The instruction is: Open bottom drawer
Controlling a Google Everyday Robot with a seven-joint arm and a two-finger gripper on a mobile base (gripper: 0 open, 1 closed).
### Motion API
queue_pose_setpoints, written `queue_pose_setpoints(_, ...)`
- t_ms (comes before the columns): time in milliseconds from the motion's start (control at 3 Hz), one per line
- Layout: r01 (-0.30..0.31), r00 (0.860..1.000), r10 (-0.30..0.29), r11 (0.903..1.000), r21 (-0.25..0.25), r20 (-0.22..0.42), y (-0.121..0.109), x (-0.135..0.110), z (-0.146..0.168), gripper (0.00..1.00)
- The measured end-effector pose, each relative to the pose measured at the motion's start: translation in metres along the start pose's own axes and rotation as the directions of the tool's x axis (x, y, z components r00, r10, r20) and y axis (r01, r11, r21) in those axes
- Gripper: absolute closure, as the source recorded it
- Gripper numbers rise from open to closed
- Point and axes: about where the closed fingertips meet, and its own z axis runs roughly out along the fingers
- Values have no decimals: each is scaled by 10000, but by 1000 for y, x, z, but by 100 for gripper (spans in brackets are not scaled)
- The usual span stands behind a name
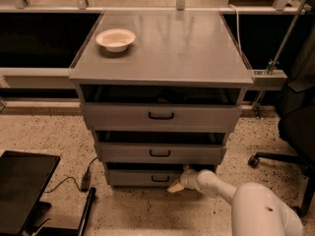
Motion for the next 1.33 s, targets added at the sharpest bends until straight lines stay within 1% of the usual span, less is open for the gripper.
queue_pose_setpoints(333, 0, 10000, 0, 10000, -1, 0, 0, 0, 0, 0)
queue_pose_setpoints(667, 0, 10000, 0, 10000, -1, 0, 0, 0, 0, 14)
queue_pose_setpoints(1000, 0, 10000, 0, 10000, -2, 0, 0, 0, 0, 34)
queue_pose_setpoints(1333, 0, 10000, 0, 10000, -2, 0, 0, 0, 0, 57)
